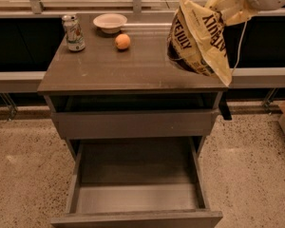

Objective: Pick brown chip bag from middle drawer and place on counter

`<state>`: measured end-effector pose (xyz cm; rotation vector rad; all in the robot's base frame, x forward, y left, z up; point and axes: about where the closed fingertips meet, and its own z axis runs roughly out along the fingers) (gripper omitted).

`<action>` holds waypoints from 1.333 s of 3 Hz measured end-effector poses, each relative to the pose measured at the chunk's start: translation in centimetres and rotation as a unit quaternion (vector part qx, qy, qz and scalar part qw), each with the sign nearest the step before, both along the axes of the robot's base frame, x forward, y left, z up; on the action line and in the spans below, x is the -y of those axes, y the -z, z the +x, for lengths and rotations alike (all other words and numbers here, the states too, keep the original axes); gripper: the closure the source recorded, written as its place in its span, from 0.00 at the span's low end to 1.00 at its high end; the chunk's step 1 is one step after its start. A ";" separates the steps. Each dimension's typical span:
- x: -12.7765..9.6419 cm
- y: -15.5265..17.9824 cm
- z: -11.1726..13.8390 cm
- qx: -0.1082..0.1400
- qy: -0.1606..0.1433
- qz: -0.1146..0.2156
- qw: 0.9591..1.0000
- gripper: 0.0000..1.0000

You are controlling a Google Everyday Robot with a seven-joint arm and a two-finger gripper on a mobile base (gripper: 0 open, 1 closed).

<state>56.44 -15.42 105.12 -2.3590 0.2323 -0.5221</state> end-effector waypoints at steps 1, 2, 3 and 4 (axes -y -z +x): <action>0.0 0.0 0.0 0.000 0.000 0.000 1.000 1.00; -0.5 0.0 0.5 0.005 -0.005 -0.006 1.000 1.00; -1.3 0.8 4.2 0.043 -0.022 -0.015 0.999 1.00; -1.3 1.6 8.2 0.086 -0.033 -0.002 0.996 1.00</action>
Offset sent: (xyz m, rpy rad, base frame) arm 0.0092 0.0061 0.0010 -0.0322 -0.0201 0.0209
